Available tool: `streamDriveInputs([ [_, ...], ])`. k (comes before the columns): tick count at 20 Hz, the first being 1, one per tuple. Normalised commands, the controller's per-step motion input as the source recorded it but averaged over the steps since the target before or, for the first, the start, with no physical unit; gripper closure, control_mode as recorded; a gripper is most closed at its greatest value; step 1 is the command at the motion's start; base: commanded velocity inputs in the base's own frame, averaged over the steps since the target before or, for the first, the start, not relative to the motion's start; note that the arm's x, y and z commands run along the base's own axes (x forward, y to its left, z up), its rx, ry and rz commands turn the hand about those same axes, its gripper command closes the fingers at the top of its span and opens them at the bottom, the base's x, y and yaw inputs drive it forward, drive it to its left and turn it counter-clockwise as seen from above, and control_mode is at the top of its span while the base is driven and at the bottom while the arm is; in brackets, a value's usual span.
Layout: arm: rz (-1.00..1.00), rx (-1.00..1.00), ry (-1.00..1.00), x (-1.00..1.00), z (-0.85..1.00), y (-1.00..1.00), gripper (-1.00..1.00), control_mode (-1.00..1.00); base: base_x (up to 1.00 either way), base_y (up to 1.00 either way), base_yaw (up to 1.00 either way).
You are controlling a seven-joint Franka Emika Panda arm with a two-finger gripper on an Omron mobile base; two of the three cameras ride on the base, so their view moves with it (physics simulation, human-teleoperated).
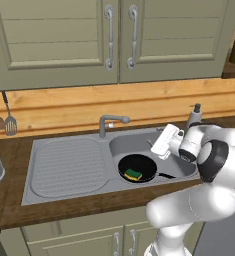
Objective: Pick the pan and sponge and place them into the sink. Then turn on the water.
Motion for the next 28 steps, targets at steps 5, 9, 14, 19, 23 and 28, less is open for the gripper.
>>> streamDriveInputs([
  [5, 0.01, 0.08, 0.06, 0.28, 0.0, 0.01, -1.0, -1.0, 0.0, 0.0, 0.0],
  [9, 0.02, 0.08, 0.06, 0.04, 0.0, 0.07, -1.0, -1.0, 0.0, 0.0, 0.0],
  [14, 0.0, 0.04, 0.06, 0.05, 0.0, 0.22, -1.0, -1.0, 0.0, 0.0, 0.0],
  [19, 0.0, 0.0, 0.01, 0.08, 0.01, 0.25, -1.0, -1.0, 0.0, 0.0, 0.0],
  [23, 0.0, 0.0, 0.0, 0.12, 0.12, 0.26, -1.0, -1.0, 0.0, 0.0, 0.0],
  [28, 0.0, 0.0, 0.02, 0.24, 0.18, 0.2, -1.0, -1.0, 0.0, 0.0, 0.0],
])
